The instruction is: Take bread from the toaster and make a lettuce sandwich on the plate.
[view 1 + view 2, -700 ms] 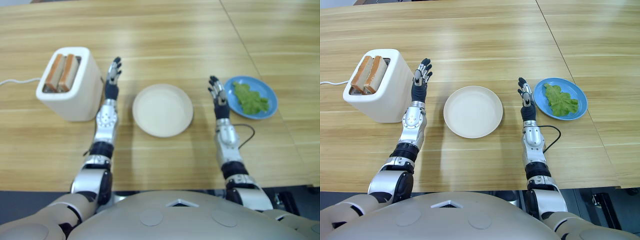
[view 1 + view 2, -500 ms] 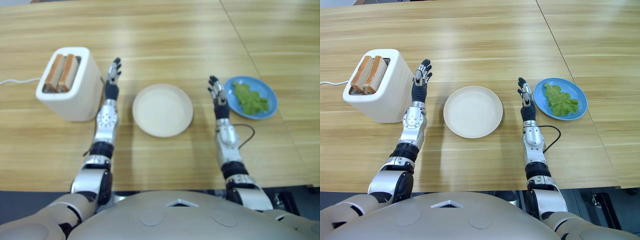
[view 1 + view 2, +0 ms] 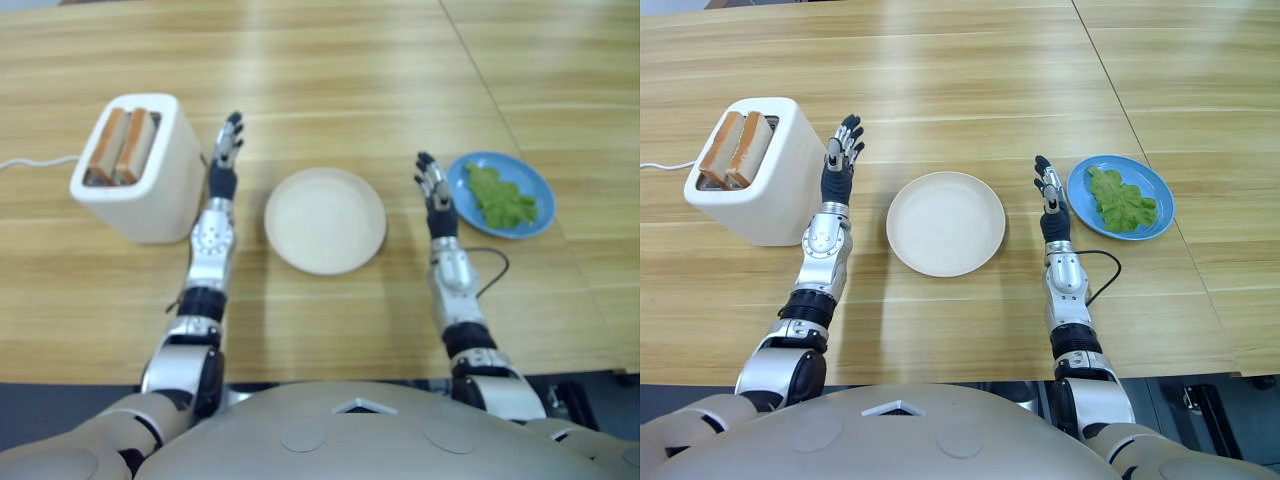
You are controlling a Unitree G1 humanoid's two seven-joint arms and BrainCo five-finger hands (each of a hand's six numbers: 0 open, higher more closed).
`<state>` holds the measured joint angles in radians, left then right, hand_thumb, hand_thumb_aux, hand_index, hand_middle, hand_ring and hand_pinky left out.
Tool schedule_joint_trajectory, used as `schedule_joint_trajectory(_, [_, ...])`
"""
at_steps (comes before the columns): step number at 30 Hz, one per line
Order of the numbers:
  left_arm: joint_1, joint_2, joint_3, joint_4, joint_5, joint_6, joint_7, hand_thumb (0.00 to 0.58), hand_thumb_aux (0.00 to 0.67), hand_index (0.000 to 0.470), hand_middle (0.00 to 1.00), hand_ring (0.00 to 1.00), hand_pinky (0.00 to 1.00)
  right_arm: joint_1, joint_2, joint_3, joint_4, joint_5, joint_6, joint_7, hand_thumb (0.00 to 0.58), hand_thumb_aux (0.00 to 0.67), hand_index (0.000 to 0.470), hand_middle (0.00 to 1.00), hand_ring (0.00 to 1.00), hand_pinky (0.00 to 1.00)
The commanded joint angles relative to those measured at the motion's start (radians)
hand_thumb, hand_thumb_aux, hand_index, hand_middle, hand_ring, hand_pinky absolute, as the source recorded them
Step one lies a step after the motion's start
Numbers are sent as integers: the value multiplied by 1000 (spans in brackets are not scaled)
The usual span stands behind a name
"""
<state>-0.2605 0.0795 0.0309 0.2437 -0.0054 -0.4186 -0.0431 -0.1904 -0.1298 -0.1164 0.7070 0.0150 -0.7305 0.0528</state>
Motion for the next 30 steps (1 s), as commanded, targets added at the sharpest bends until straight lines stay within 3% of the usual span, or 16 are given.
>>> schedule_joint_trajectory(1, [51, 106, 17, -508, -52, 216, -74, 0, 0, 0, 0, 0, 0, 6, -1, 0, 21, -11, 9, -12, 0, 0, 0, 0, 0, 0])
schedule_joint_trajectory(4, [74, 300, 167, -747, -54, 366, -140, 0, 0, 0, 0, 0, 0, 4, 2, 4, 31, -19, 8, -20, 0, 0, 0, 0, 0, 0])
schedule_joint_trajectory(6, [97, 420, 237, -762, 31, 398, -169, 0, 0, 0, 0, 0, 0, 4, 5, 5, 35, -23, 6, -26, 0, 0, 0, 0, 0, 0])
schedule_joint_trajectory(10, [164, 599, 303, -594, 265, 460, -128, 0, 0, 0, 0, 0, 0, 2, 9, 8, 45, -28, 2, -33, 0, 0, 0, 0, 0, 0])
schedule_joint_trajectory(14, [261, 733, 276, -337, 566, 549, 8, 0, 0, 0, 0, 0, 0, 2, 8, 10, 48, -27, 2, -32, 0, 0, 0, 0, 0, 0])
schedule_joint_trajectory(21, [267, 757, 204, -123, 679, 613, 82, 0, 0, 0, 0, 0, 0, 10, 6, 11, 49, -27, 2, -33, 0, 0, 0, 0, 0, 0])
schedule_joint_trajectory(30, [241, 762, 136, -84, 736, 651, 100, 0, 0, 0, 0, 0, 0, 21, 5, 14, 39, -30, 5, -35, 0, 0, 0, 0, 0, 0])
